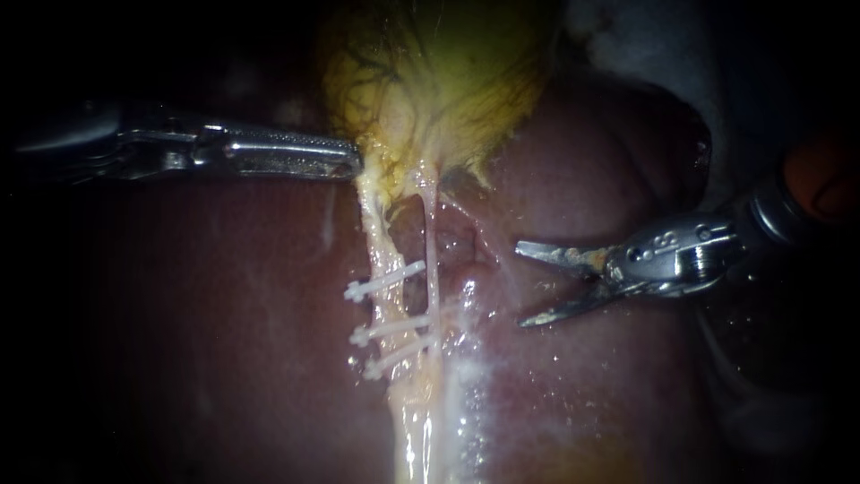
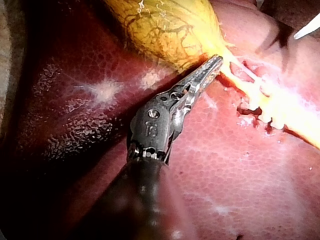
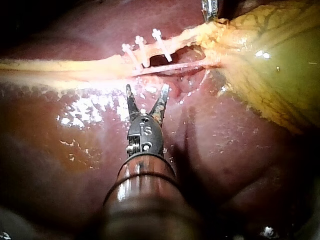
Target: Go to the cutting position left tube
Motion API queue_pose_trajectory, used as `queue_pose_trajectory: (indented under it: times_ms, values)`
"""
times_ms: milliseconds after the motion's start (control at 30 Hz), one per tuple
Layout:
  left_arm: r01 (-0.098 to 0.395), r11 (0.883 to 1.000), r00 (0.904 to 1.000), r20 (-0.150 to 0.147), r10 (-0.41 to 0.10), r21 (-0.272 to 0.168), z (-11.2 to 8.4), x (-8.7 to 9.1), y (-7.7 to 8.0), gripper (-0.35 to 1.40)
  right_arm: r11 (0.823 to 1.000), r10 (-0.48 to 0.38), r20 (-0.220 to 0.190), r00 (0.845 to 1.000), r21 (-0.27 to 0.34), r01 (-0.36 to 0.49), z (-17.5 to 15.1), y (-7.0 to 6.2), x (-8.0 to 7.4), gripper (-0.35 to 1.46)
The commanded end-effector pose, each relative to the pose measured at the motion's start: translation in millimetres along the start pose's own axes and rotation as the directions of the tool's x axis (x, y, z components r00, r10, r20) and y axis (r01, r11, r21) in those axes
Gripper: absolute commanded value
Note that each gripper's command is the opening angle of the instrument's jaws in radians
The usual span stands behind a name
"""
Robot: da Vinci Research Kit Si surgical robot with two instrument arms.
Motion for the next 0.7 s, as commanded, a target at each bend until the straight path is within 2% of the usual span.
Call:
queue_pose_trajectory:
  times_ms: [33, 100, 200, 233, 400, 500, 567, 633, 700]
  values:
    - [0.001, 1.000, 1.0000, 0.000, -0.001, 0.001, -0.3, -0.2, -0.1, -0.35, 1.000, 0.000, 0.000, 1.000, 0.000, 0.000, 0.0, 0.0, 0.0, 1.44]
    - [0.004, 1.000, 1.0000, -0.001, -0.004, 0.004, -0.9, -0.7, -0.3, -0.35, 1.000, 0.000, 0.000, 1.000, 0.000, 0.000, 0.0, 0.0, 0.0, 1.44]
    - [0.012, 1.000, 0.9999, -0.004, -0.012, 0.014, -2.6, -2.3, -0.6, -0.35, 1.000, 0.001, -0.001, 1.000, 0.006, -0.001, 0.0, 0.0, 0.0, 1.44]
    - [0.022, 1.000, 0.9997, -0.005, -0.022, 0.004, -3.5, -3.1, -0.7, -0.35, 1.000, 0.001, -0.001, 1.000, 0.006, -0.001, 0.0, 0.0, 0.0, 1.44]
    - [0.011, 1.000, 0.9996, 0.026, -0.010, -0.015, -6.7, -5.6, -0.7, -0.35, 1.000, 0.001, -0.002, 1.000, 0.009, 0.000, 0.0, 0.1, 0.0, 1.44]
    - [0.007, 1.000, 0.9994, 0.034, -0.006, -0.028, -8.1, -6.5, -0.4, -0.35, 1.000, 0.001, -0.004, 1.000, 0.021, -0.001, -0.1, 0.1, 0.0, 1.44]
    - [0.004, 1.000, 0.9993, 0.036, -0.003, -0.031, -8.4, -6.7, -0.4, -0.35, 0.998, 0.003, -0.010, 1.000, 0.057, -0.002, -0.2, 0.3, 0.1, 1.41]
    - [0.004, 0.999, 0.9993, 0.037, -0.003, -0.034, -8.3, -6.5, -0.5, -0.35, 0.989, 0.007, -0.024, 1.000, 0.150, -0.003, -0.2, 0.7, 0.5, 1.34]
    - [0.003, 0.999, 0.9993, 0.037, -0.001, -0.037, -8.0, -6.2, -0.7, -0.35, 0.968, 0.002, -0.044, 0.999, 0.252, 0.009, -0.1, 1.2, 0.8, 1.29]
